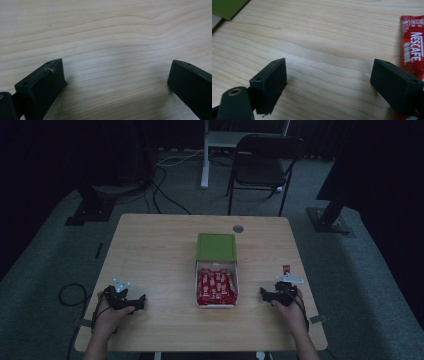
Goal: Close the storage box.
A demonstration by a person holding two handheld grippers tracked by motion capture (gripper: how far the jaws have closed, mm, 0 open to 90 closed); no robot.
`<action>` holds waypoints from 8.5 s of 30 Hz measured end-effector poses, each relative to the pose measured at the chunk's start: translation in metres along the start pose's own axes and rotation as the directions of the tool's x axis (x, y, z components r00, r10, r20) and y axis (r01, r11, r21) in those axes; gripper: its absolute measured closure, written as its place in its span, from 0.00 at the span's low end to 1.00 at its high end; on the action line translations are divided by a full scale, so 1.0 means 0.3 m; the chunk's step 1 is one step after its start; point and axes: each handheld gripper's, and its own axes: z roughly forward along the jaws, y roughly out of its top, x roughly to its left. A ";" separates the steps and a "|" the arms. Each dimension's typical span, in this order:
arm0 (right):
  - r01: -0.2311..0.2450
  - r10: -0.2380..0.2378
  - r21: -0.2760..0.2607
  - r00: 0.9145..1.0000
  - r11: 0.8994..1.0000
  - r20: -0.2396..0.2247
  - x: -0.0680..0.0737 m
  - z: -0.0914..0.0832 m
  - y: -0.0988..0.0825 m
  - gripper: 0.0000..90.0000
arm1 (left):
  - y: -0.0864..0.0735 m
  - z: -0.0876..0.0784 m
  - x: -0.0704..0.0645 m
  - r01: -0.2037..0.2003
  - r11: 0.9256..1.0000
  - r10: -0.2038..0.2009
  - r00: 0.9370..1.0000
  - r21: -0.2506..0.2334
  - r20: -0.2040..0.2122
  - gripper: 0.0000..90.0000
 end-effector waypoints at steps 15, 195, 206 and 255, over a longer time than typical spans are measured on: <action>0.019 -0.025 -0.084 0.997 0.996 -0.069 0.039 -0.053 0.047 0.15 | 0.066 -0.056 -0.116 -0.121 0.989 0.129 0.985 -0.082 0.115 0.02; 0.079 -0.144 -0.191 0.925 0.978 -0.351 0.207 -0.052 0.226 0.15 | 0.389 0.045 -0.431 -0.190 0.963 0.247 0.909 -0.192 0.337 0.02; 0.064 -0.127 -0.190 0.930 0.980 -0.346 0.204 -0.036 0.238 0.15 | 0.405 0.059 -0.429 -0.191 0.961 0.248 0.914 -0.198 0.322 0.02; 0.035 -0.092 -0.196 0.952 0.980 -0.290 0.203 0.017 0.283 0.14 | 0.456 0.122 -0.425 -0.188 0.961 0.242 0.929 -0.204 0.280 0.02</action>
